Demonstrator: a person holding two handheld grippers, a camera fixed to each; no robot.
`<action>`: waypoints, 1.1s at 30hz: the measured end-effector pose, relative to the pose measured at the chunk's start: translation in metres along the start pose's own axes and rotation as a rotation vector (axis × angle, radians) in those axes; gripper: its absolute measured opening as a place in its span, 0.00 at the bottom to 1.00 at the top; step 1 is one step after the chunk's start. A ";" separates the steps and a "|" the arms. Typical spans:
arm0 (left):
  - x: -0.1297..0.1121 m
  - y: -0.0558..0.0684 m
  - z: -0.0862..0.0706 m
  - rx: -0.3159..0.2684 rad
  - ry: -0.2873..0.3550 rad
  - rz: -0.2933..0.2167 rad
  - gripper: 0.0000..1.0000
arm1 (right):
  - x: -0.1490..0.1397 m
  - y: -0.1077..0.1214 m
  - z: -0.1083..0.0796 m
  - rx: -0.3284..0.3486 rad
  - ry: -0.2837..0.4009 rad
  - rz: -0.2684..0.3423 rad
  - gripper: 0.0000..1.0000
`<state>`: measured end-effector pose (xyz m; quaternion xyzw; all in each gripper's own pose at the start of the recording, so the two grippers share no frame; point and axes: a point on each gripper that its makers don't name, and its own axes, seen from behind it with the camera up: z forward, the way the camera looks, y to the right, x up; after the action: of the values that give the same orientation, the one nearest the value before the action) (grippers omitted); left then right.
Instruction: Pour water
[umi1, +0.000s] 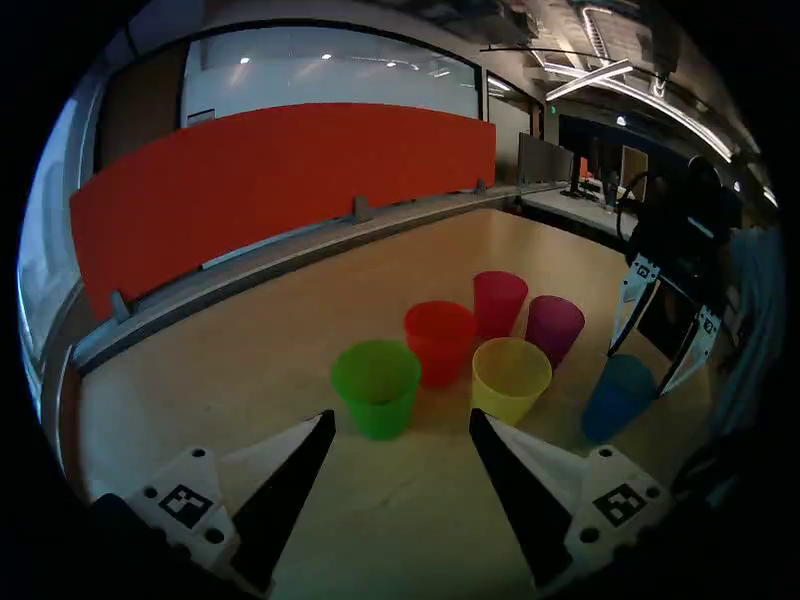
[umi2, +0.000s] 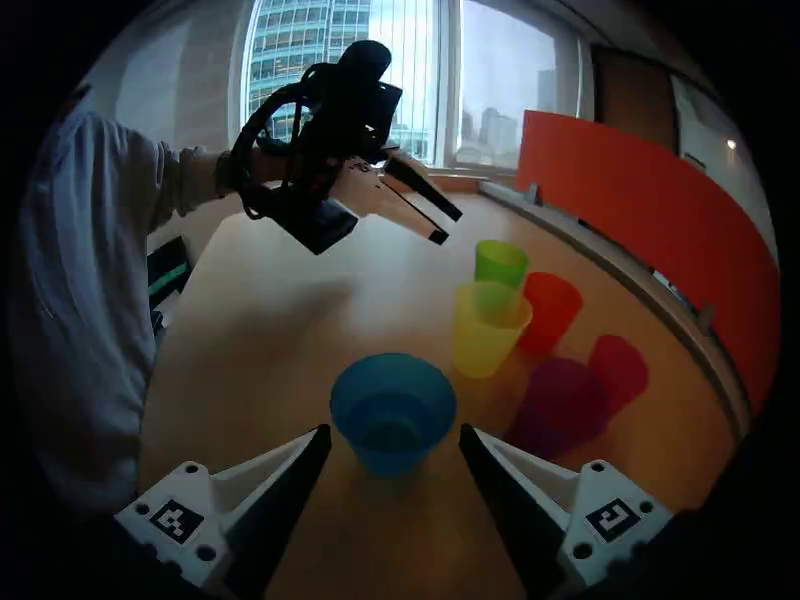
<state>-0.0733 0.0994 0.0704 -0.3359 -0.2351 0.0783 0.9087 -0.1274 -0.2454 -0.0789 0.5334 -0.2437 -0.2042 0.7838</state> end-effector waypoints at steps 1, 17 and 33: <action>-0.001 0.000 0.000 0.000 -0.003 0.001 1.00 | 0.000 0.000 0.003 0.001 0.000 0.000 1.00; -0.006 -0.005 0.004 0.000 -0.023 0.011 1.00 | 0.008 -0.003 0.032 0.018 0.015 0.006 1.00; -0.012 -0.008 0.013 -0.006 -0.046 0.020 1.00 | 0.010 -0.003 0.029 0.024 0.028 -0.007 0.92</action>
<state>-0.0903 0.0973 0.0797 -0.3389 -0.2529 0.0946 0.9012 -0.1373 -0.2736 -0.0708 0.5463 -0.2332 -0.1965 0.7801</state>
